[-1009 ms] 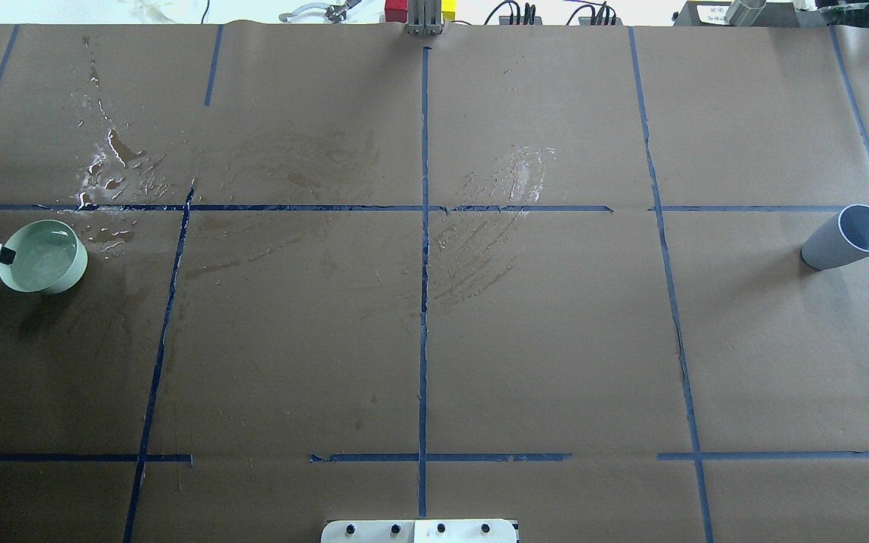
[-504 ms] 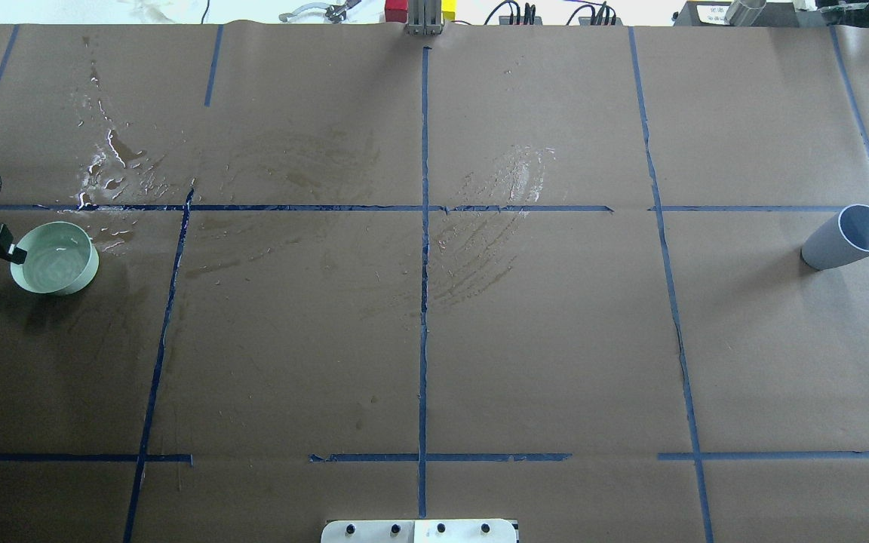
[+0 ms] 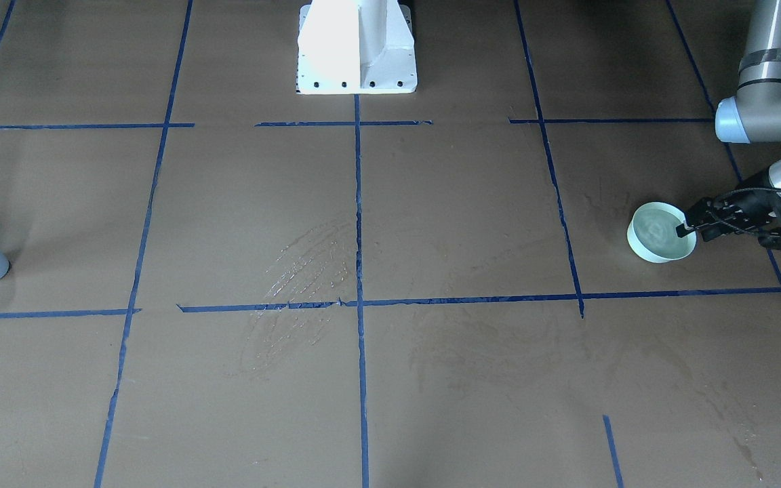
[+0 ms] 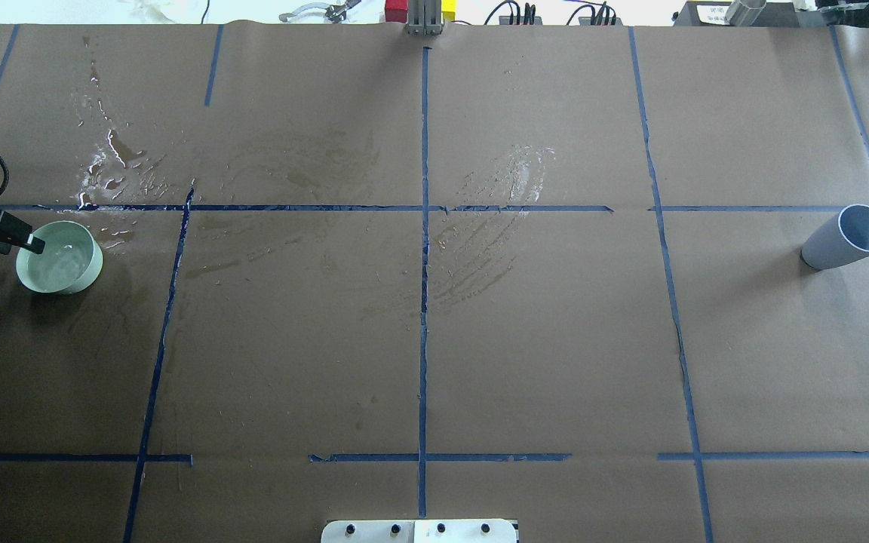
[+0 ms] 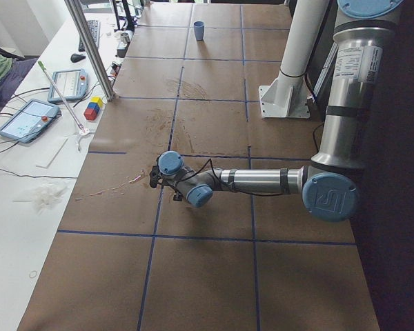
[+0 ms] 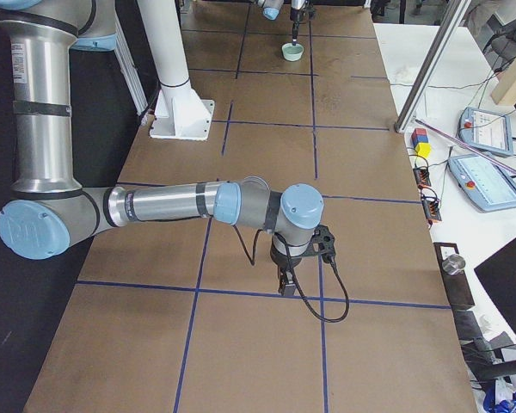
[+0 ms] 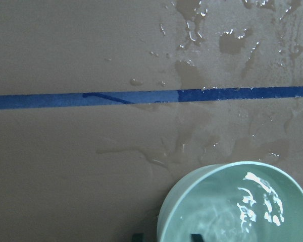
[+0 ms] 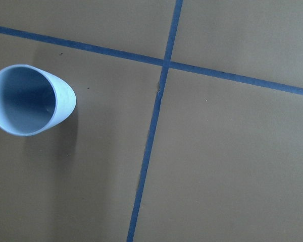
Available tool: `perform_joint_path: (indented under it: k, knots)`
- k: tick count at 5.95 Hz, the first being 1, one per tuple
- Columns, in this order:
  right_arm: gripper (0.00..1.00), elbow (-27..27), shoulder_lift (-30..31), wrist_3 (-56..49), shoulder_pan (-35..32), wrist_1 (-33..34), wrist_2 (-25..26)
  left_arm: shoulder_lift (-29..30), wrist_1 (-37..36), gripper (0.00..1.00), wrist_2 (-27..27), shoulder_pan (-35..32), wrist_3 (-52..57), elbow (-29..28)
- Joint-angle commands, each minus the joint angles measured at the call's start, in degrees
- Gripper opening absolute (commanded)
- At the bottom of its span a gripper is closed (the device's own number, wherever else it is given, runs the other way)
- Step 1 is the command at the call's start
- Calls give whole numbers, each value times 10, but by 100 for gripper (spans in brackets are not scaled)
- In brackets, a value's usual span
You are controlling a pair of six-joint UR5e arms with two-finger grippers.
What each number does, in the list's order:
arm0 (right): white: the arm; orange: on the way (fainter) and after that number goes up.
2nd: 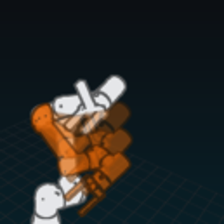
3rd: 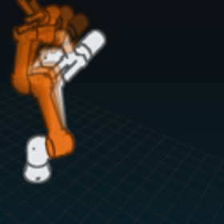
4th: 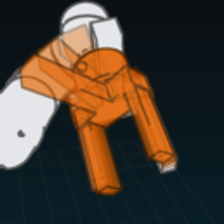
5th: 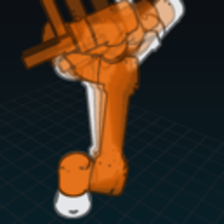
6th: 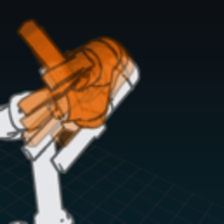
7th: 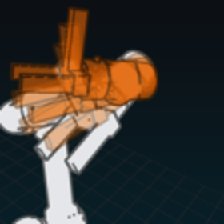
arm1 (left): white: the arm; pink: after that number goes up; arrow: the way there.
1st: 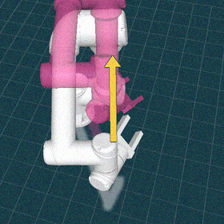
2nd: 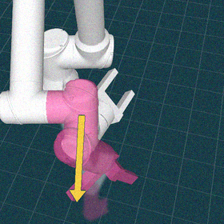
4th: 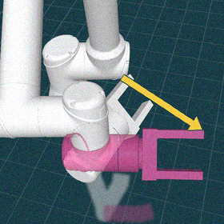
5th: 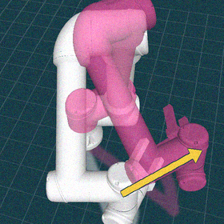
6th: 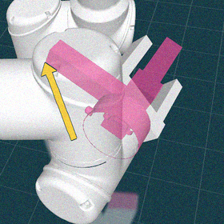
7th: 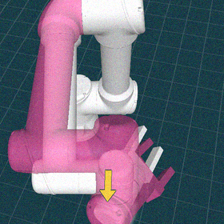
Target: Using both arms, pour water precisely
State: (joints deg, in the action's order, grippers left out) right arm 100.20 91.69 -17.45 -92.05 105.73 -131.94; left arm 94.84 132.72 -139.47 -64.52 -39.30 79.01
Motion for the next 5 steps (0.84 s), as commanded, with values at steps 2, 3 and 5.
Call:
perform_joint_path:
  k: [2,3,5]
  knots:
    - [100,-4,-2,2,0,0,-1,-4,-5,100,5,-18,19,14]
    - [100,-3,1,1,0,0,-1,-5,-78,100,8,-61,123,15]
    - [100,-8,1,0,0,0,1,-3,-220,100,12,-152,298,16]
